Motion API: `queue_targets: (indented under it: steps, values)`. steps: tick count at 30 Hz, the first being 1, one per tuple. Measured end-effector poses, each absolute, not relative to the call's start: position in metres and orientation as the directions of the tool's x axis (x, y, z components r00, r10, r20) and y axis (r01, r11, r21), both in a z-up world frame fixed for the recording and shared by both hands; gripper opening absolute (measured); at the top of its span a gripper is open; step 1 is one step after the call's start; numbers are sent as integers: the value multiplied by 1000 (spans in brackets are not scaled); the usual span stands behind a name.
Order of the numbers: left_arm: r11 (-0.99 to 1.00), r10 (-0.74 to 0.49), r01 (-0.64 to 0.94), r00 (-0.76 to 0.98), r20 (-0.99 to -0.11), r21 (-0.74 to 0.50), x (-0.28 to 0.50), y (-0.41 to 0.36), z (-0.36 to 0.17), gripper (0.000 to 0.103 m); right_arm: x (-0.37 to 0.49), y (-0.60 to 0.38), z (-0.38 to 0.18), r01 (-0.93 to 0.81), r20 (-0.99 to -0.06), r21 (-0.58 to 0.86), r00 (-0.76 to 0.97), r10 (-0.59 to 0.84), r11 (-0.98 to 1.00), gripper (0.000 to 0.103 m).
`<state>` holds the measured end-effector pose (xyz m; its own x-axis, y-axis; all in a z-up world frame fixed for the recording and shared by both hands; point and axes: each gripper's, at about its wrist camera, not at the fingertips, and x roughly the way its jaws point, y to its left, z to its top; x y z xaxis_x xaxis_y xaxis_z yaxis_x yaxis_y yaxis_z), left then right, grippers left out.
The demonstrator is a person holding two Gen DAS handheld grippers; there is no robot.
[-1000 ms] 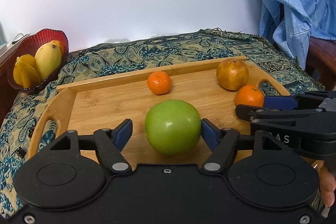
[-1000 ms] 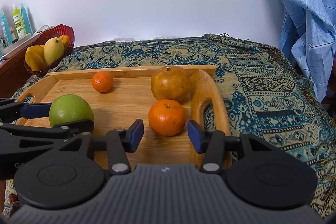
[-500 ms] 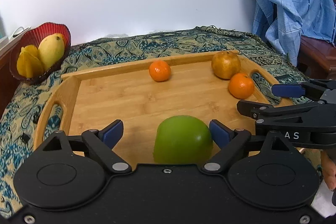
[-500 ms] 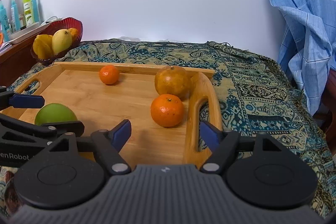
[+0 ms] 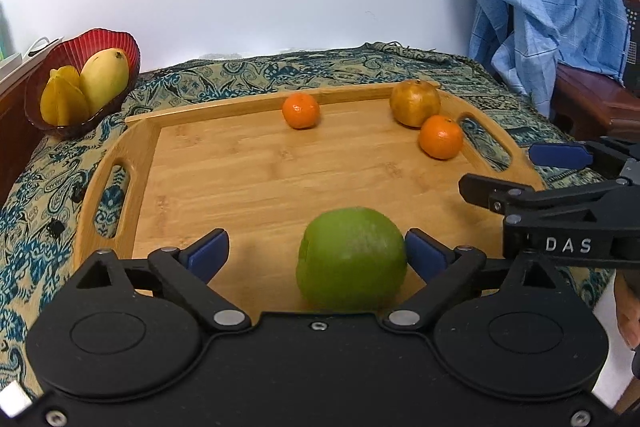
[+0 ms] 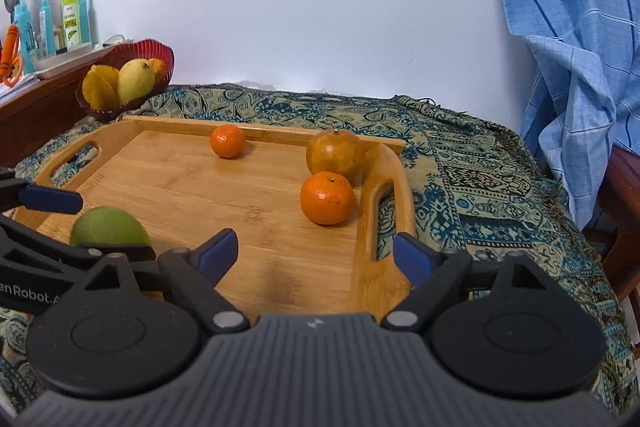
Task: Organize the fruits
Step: 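Withdraw both grippers and move them toward the fruit beside the tray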
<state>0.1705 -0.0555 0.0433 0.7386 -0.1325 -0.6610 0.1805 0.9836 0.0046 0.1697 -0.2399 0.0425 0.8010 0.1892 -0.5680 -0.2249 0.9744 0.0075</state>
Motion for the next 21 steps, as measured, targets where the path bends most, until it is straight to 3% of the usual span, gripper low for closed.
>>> queue_targets:
  steps: [21]
  values:
    - [978,-176,205,785,-594,-19,92,-41,48,103,95,-238,42,-222,-508,49,834,216,974,99]
